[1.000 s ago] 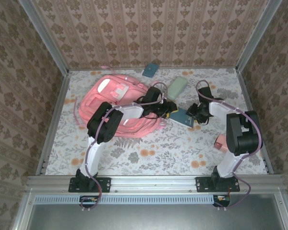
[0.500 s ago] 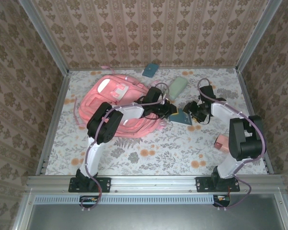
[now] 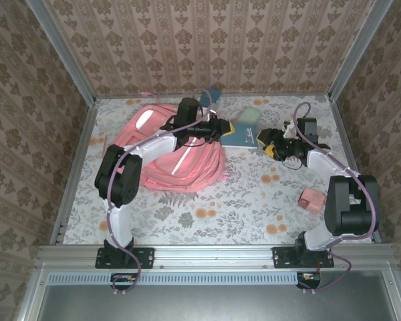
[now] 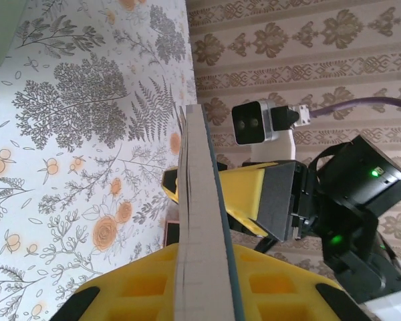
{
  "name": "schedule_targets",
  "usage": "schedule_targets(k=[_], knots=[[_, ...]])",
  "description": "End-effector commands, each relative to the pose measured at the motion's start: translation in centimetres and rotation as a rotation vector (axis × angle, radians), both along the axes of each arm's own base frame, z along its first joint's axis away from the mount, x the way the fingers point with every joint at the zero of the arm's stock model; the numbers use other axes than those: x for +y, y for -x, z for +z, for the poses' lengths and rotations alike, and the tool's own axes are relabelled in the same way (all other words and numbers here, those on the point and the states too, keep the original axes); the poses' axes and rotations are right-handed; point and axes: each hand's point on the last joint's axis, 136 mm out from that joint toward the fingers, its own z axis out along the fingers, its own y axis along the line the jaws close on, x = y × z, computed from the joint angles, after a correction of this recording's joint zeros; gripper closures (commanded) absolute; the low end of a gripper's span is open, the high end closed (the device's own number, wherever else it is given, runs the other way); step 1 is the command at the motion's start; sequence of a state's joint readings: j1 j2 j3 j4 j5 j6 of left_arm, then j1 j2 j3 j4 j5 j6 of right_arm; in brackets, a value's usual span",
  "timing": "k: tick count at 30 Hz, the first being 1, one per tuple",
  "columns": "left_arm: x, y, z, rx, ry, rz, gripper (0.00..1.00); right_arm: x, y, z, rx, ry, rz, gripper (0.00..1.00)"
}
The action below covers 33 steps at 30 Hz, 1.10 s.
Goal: Pack the student bag
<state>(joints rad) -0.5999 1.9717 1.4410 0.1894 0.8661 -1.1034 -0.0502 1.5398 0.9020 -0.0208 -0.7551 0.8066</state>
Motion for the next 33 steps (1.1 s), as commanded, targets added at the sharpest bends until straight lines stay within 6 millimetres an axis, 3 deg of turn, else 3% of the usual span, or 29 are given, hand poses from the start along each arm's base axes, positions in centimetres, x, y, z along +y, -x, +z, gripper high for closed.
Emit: schedule_targets(k=[1,6,10,12,15,18,19,24,33], knots=[[-0.4,1.9,2.5,-0.051,0.071,-0.095,1.0,2.0,-0.6,2.3,-0.077,-0.186,0.079,0.3],[-0.6,1.8,2.8,-0.029,0.117,-0.088,1.0,2.9,-1.2,3.6,-0.094,-0.273,0.131,0.31],[-0.7,1.6,3.1,-0.027,0.134,-0.087,1.0,3.6,-0.9,4.0,-0.098,-0.302,0.168,0.38],[-0.8,1.5,3.3,-0.03,0.137,-0.088,1.0,3.9,-0.6,4.1,-0.1,-0.306,0.181,0.49],[-0.8,1.3,3.1,-0.029,0.126,-0.087,0.97,3.9,-0.5,4.1,-0.098,-0.306,0.18,0.78],[-0.1,1.1,2.1,-0.033,0.074,-0.074,0.78,3.7,-0.4,3.9,-0.086,-0.295,0.163,1.0],[0.3,1.1,1.6,-0.037,0.039,-0.067,0.71,3.6,-0.4,3.9,-0.085,-0.289,0.157,1.0],[3.9,0.6,-0.8,-0.097,-0.199,-0.012,0.58,2.8,-0.5,3.9,-0.083,-0.261,0.117,1.0],[12.2,0.6,-4.4,-0.348,-0.805,0.033,0.53,-0.1,-0.5,3.0,-0.069,-0.182,-0.024,1.0]])
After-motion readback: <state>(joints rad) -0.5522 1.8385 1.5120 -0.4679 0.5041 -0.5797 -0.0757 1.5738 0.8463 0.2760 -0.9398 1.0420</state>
